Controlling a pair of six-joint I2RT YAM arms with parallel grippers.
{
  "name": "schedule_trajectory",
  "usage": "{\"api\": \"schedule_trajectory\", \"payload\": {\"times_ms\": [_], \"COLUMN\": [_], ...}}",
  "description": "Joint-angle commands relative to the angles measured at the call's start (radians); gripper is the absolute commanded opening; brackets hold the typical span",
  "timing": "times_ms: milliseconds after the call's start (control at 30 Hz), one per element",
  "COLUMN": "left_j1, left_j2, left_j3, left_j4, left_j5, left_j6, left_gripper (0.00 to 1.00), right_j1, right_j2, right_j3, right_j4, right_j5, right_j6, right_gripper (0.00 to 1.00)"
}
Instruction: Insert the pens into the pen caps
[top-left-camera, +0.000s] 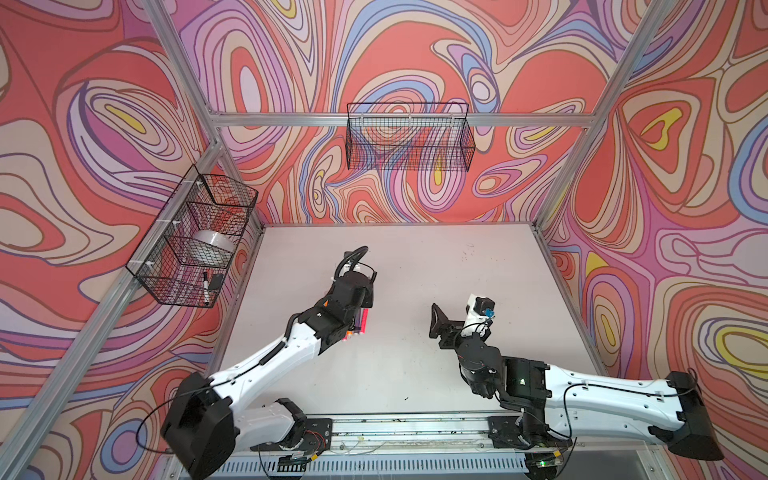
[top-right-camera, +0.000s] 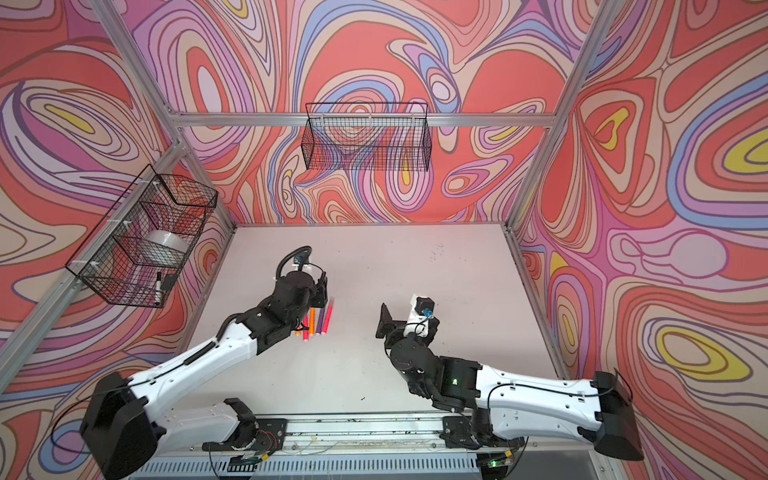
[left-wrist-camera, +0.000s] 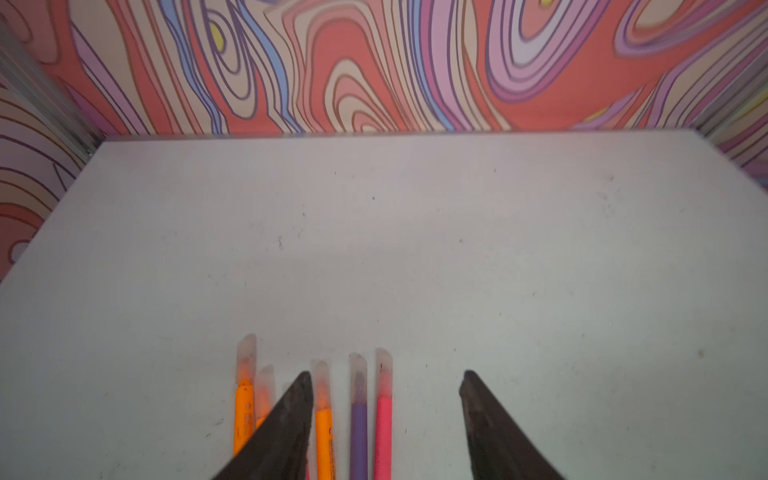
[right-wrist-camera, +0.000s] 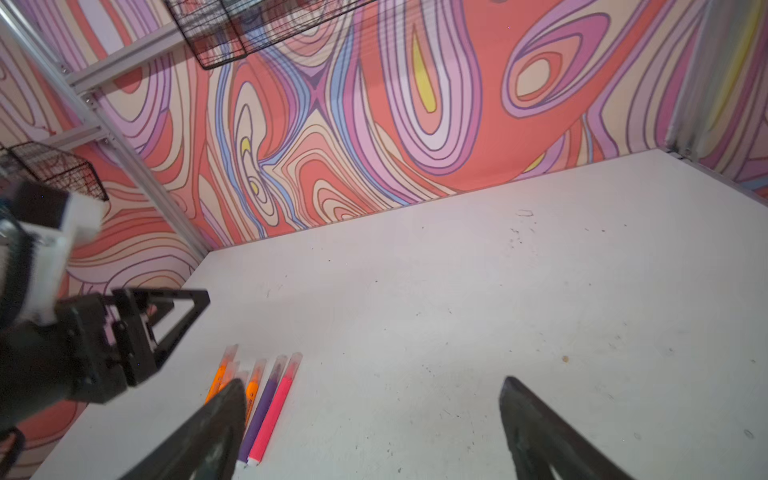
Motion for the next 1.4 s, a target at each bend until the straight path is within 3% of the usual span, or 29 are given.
{"api": "schedule_trajectory", "payload": {"times_ms": [0,100,133,167,333,367,433,467,567,600,700,800,867,900,1000,1067,1133,1200,1233,1300,1333,1367], "left_j1": [0.008,0.015,0.022,0.053,0.302,0.317,0.326,0.326,0.327,0.327,0.34,0.381,0.405,0.42,0.469,0.477,0.478,0.493,0.502,0.527,0.528,0.528], "left_j2": [-0.089,-0.127,-0.124,-0.108,0.065,0.122,0.258,0.301,0.394,0.396,0.373,0.319,0.282,0.266,0.266,0.347,0.345,0.33,0.344,0.402,0.442,0.431], "left_j3": [-0.042,-0.208,-0.272,-0.317,-0.433,-0.47,-0.552,-0.574,-0.593,-0.589,-0.587,-0.542,-0.512,-0.504,-0.596,-0.601,-0.583,-0.561,-0.58,-0.603,-0.59,-0.577], "left_j4": [0.07,0.386,0.506,0.635,0.655,0.746,1.089,1.202,1.397,1.396,1.335,1.127,0.983,0.933,1.094,1.216,1.153,1.078,1.136,1.217,1.266,1.214], "left_j5": [-0.12,-0.161,-0.251,-0.318,-0.315,-0.367,-0.455,-0.434,-0.452,-0.445,-0.392,-0.316,-0.229,-0.183,0.034,-0.044,0.026,0.067,0.082,0.163,0.145,0.145], "left_j6": [0.059,0.292,0.334,0.368,0.392,0.41,0.494,0.55,0.636,0.641,0.623,0.548,0.492,0.453,0.402,0.395,0.4,0.387,0.387,0.382,0.398,0.385], "left_gripper": [0.75,0.85,0.98,0.99,0.98,0.99,1.0,1.0,1.0,1.0,1.0,1.0,1.0,1.0,1.0,1.0,1.0,1.0,1.0,1.0,1.0,1.0], "right_j1": [-0.065,-0.245,-0.297,-0.354,-0.637,-0.686,-0.776,-0.807,-0.89,-0.899,-0.908,-0.926,-0.968,-0.999,-1.118,-1.151,-1.17,-1.18,-1.186,-1.193,-1.193,-1.193], "right_j2": [0.08,0.161,0.185,0.213,0.344,0.356,0.374,0.383,0.422,0.462,0.603,0.741,0.754,0.721,0.662,0.655,0.669,0.726,0.694,0.718,0.706,0.712], "right_j3": [0.046,0.116,0.106,0.099,0.1,0.062,-0.048,-0.076,-0.087,-0.079,-0.142,-0.153,-0.126,-0.13,-0.199,-0.227,-0.248,-0.266,-0.248,-0.241,-0.229,-0.224], "right_j4": [0.257,0.218,0.284,0.341,0.409,0.497,0.669,0.687,0.59,0.596,0.885,1.061,0.962,0.89,0.905,0.936,0.973,1.077,0.978,1.016,0.97,0.978], "right_j5": [-0.186,-0.306,-0.315,-0.306,-0.24,-0.219,-0.185,-0.156,-0.295,-0.27,-0.228,-0.214,-0.274,-0.356,-0.568,-0.659,-0.725,-0.741,-0.764,-0.751,-0.753,-0.747], "right_j6": [-0.375,-0.327,-0.353,-0.385,-0.525,-0.571,-0.651,-0.627,-0.532,-0.538,-0.65,-0.692,-0.629,-0.577,-0.471,-0.456,-0.45,-0.466,-0.439,-0.451,-0.443,-0.449], "right_gripper": [0.98,0.98,0.98,0.98,0.98,0.98,0.98,0.98,0.98,0.98,0.98,0.98,0.98,0.98,0.97,0.97,0.97,0.98,0.98,0.98,0.98,0.98]}}
